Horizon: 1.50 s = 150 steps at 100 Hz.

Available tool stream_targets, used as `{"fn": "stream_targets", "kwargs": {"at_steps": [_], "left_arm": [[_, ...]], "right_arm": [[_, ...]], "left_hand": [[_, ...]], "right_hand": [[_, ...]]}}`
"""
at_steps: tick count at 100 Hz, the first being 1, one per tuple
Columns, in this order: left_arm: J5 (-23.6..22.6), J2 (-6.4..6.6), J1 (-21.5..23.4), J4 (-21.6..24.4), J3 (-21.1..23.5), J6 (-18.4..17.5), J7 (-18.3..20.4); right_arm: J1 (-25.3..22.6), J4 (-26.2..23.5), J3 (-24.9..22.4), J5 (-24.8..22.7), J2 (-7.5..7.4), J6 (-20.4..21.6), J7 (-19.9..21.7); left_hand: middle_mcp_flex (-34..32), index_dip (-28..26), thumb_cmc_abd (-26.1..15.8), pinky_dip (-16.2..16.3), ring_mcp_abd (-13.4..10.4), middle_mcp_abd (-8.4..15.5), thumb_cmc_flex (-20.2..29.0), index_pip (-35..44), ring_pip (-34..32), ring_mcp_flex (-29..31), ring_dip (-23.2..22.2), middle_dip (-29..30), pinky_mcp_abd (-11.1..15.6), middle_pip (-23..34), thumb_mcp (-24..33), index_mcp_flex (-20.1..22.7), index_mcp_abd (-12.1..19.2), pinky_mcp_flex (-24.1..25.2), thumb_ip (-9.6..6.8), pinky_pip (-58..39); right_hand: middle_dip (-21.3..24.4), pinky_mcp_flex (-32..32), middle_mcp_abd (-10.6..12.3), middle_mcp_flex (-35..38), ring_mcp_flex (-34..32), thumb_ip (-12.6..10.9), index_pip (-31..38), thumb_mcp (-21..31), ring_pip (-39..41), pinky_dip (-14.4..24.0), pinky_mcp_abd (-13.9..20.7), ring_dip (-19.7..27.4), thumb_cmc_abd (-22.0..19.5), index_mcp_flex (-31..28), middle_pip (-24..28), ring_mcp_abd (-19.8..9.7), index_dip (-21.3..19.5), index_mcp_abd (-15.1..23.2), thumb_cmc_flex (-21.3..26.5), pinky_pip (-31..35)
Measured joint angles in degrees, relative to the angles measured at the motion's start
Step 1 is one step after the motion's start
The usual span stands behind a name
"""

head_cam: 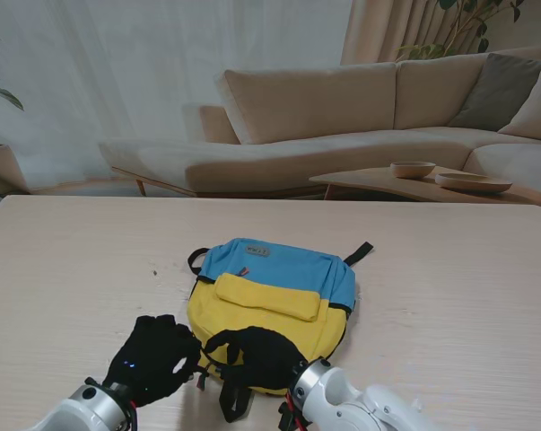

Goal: Pack books into the school bag then zip close the school bag

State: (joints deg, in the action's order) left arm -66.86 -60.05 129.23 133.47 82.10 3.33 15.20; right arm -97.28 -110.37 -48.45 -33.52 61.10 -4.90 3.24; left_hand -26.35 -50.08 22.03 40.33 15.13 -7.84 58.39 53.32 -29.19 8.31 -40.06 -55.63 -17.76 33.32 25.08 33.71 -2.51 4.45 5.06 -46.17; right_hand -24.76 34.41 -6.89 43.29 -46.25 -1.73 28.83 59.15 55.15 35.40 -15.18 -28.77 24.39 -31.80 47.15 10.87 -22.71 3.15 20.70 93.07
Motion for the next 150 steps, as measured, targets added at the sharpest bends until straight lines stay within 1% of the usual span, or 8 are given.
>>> {"fn": "stream_targets", "kwargs": {"at_steps": [43, 52, 66, 79, 93, 113, 141, 150], "left_arm": [[1.3, 0.0, -0.4, -0.1, 0.0, -0.2, 0.3], [1.6, 0.02, -0.6, -0.2, 0.0, -0.5, 0.5], [2.2, 0.03, -0.9, -0.6, 0.1, -0.9, 0.5], [3.5, 0.02, -0.9, -0.8, 0.8, -1.1, 0.7], [7.5, -0.2, -0.2, -1.0, 2.9, -2.4, -2.0], [7.5, -0.52, -1.6, -2.9, 4.3, -4.0, -3.2], [12.7, -0.44, -10.4, -11.6, 2.5, -2.7, -3.6], [12.7, -0.18, -12.2, -12.9, 2.8, -4.9, 0.6]], "right_arm": [[2.2, 2.3, 3.1, 4.7, 0.41, -0.7, 2.0], [2.6, 2.6, 3.8, 5.1, 0.38, -0.7, 2.4], [2.8, 2.8, 4.2, 5.1, 0.3, -0.3, 3.0], [2.6, 2.8, 3.8, 5.1, 0.18, 0.7, 3.5], [1.8, 2.7, 3.2, 4.4, -0.01, 1.7, 3.9], [0.7, 2.8, 2.3, 2.9, -0.16, 3.2, 3.8], [-1.4, 3.3, 0.1, 1.9, -0.41, 5.9, 3.9], [-1.7, 3.5, -0.2, 1.9, -0.55, 6.2, 3.9]], "left_hand": [[0.0, 0.2, -0.1, 0.0, 0.0, 0.0, 0.1, 0.0, 0.0, 0.0, 0.0, 0.0, 0.0, 0.0, -0.6, 0.0, 0.2, 0.0, 0.0, 0.0], [0.0, 0.3, -0.1, 0.0, 0.0, 0.0, 0.1, 0.0, 0.0, 0.0, 0.0, 0.0, 0.0, 0.0, -0.6, 0.0, 0.2, 0.0, 0.0, 0.0], [0.0, 1.1, -0.1, 0.0, 0.0, 0.0, 0.1, -0.4, 0.0, 0.0, 0.0, 0.1, 0.0, 0.0, -1.3, 0.0, 1.1, 0.0, 0.01, 0.0], [2.5, 3.3, -1.2, -0.3, 0.0, 0.3, -1.0, -6.1, 0.0, -0.1, 0.0, 11.9, 0.0, -2.3, -2.6, -6.0, 2.5, 0.0, 0.0, 0.8], [3.9, 10.4, -4.6, -0.9, 0.0, 0.7, -9.9, -17.3, 2.9, -0.1, 1.6, 18.0, 0.0, -6.4, 0.4, -11.7, 3.3, 0.0, -0.68, 3.6], [4.5, 16.8, -5.2, -1.9, 0.0, 0.7, -12.1, -22.5, 7.7, -0.1, 5.1, 23.1, -0.1, -11.8, 2.6, -12.9, 4.7, 0.0, -1.29, 6.8], [7.1, 19.8, -5.3, -3.5, -0.2, 0.8, -13.4, -24.1, 11.9, -0.3, 7.0, 26.7, -0.1, -15.6, 2.8, -15.2, 6.6, 0.0, -1.29, 12.2], [9.7, 21.7, -4.3, -3.7, -1.4, 3.0, -16.2, -25.4, 13.9, -2.4, 8.1, 27.5, 0.0, -16.7, 3.3, -17.6, 8.9, 0.3, -1.29, 16.3]], "right_hand": [[-1.3, 0.8, -0.5, 3.0, -2.4, 0.0, 4.0, 1.4, 3.9, 0.0, -0.2, -0.8, 1.7, -4.0, 1.9, 0.7, -0.2, 4.0, 0.0, 0.1], [-2.2, 1.3, -0.6, 5.4, -3.5, 2.2, 5.7, 2.7, 5.5, 0.0, -0.6, -0.8, 3.9, -5.7, 2.1, 0.8, 0.4, 5.1, 0.4, 0.1], [-4.1, 3.3, -0.9, 8.6, -6.6, 6.4, 19.0, 4.1, 9.5, 0.0, -1.3, -1.5, 9.7, -10.2, 4.8, 0.9, 4.6, 5.2, 2.5, 1.0], [-4.8, 5.6, -1.0, 12.2, -9.4, 6.9, 24.2, 4.1, 11.1, 0.0, -2.1, -1.5, 10.4, -17.1, 5.7, 1.5, 2.4, 3.2, 2.5, 2.2], [-5.0, 5.6, -1.0, 12.2, -9.4, 7.0, 28.5, 4.1, 11.1, 0.0, -2.1, -1.5, 10.4, -19.6, 5.8, 1.5, 0.7, 4.2, 2.5, 2.2], [-5.0, 5.6, -1.0, 12.2, -9.4, 7.5, 28.5, 4.1, 11.1, 0.0, -1.7, -1.5, 10.5, -19.6, 5.7, 1.5, 0.1, 4.2, 2.5, 2.2], [-5.0, 5.6, -1.0, 12.2, -9.4, 7.5, 27.9, 4.1, 10.9, 0.0, -1.6, -1.4, 10.5, -19.6, 5.6, 1.5, 0.1, 4.2, 2.5, 2.2], [-5.0, 5.6, -1.0, 12.2, -9.4, 7.5, 27.9, 4.1, 10.9, 0.0, -1.5, -1.4, 10.5, -19.6, 5.5, 1.5, 0.1, 4.2, 2.5, 2.2]]}}
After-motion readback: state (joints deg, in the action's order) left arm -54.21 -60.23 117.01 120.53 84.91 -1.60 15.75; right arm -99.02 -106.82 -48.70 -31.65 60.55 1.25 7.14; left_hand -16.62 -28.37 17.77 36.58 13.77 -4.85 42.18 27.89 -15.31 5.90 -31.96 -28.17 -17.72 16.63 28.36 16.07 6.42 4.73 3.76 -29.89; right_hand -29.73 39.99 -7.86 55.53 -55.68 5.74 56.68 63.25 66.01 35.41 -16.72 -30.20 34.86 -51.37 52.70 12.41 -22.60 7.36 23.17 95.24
